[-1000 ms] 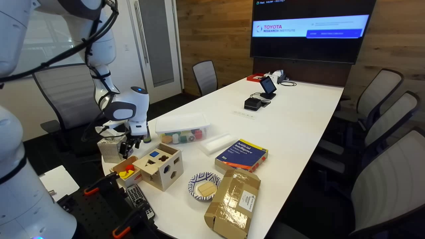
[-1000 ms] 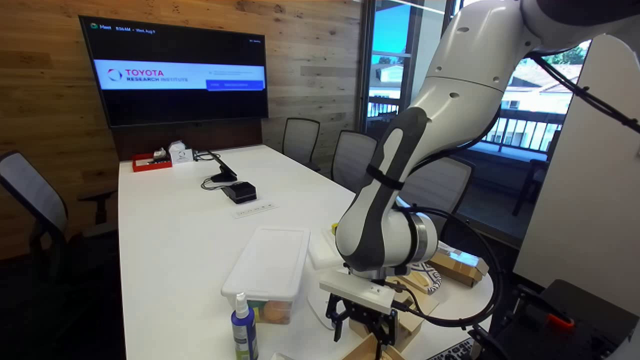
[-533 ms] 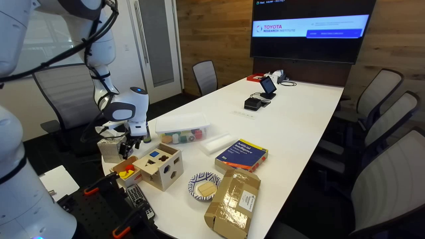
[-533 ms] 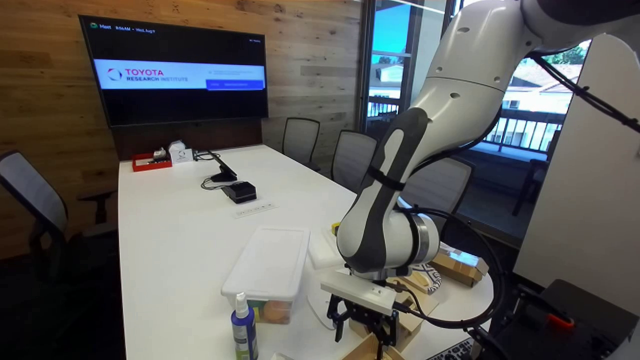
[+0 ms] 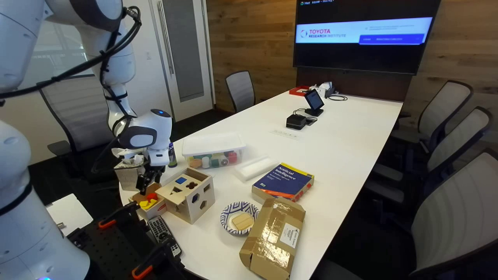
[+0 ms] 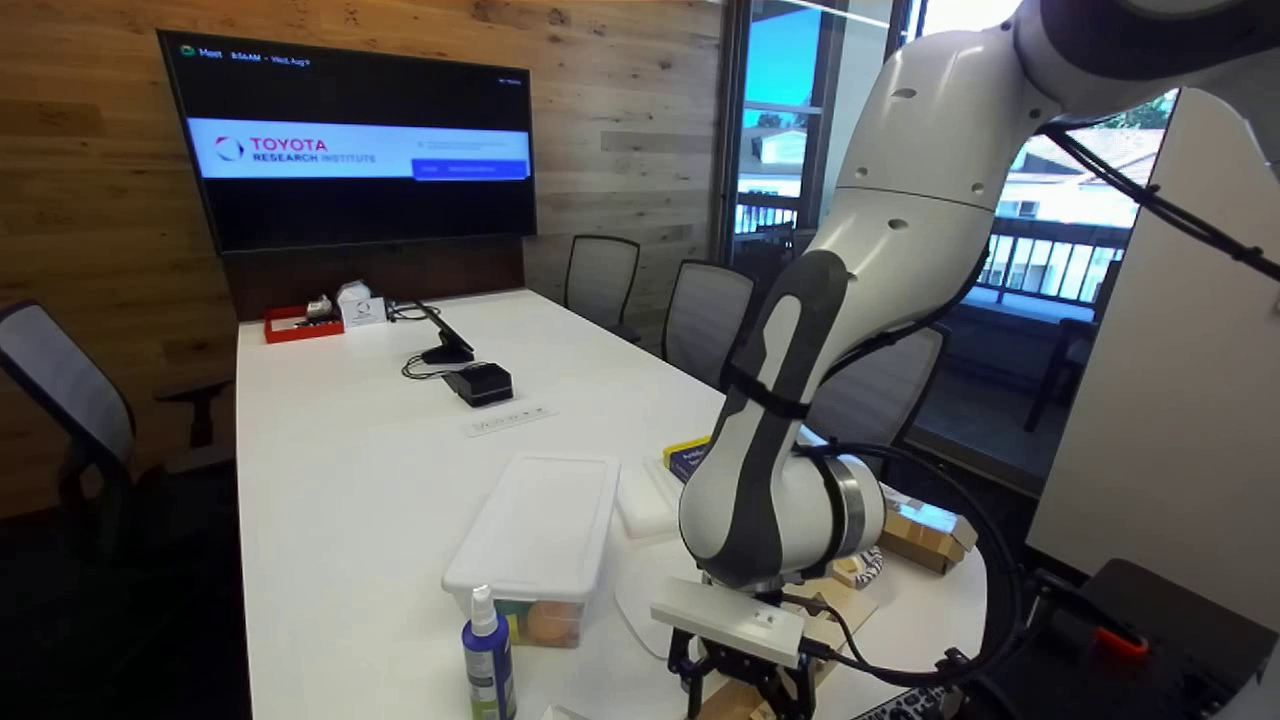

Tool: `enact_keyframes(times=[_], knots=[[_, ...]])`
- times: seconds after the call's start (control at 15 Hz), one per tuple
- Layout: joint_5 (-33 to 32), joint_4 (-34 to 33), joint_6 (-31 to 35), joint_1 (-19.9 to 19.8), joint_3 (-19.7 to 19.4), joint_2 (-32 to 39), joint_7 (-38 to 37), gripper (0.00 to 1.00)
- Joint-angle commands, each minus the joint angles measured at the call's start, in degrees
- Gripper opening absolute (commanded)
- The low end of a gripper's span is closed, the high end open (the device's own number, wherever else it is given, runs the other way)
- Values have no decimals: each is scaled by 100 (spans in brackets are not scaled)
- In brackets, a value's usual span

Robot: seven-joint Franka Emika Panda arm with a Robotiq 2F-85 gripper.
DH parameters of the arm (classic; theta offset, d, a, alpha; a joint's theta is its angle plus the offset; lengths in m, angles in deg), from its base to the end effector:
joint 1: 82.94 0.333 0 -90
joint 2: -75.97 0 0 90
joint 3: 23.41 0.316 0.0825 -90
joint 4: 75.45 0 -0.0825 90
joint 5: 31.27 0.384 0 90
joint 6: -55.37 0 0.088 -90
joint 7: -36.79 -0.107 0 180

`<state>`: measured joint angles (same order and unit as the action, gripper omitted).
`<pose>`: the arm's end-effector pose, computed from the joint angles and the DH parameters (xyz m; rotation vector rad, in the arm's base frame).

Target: Put the block inside the box

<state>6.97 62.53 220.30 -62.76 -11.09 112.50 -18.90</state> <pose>0.3740 0.2186 0.0448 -2.6088 1.5964 0.4660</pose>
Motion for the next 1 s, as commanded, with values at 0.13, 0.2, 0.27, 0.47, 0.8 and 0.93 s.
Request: enact_keyframes(times=[0.13, 0.2, 0.27, 0.47, 0.8, 0.93], knots=[[-66, -52, 24, 295, -41, 209, -340, 100], [-60, -59, 52, 321, -34, 231, -392, 100], [-78, -89, 69, 374, -66, 271, -447, 100], [-151, -221, 20, 466, -129, 379, -614, 100], [-432, -450, -35, 608, -280, 577, -968, 100], [-559, -510, -25, 614, -292, 642, -1136, 100]])
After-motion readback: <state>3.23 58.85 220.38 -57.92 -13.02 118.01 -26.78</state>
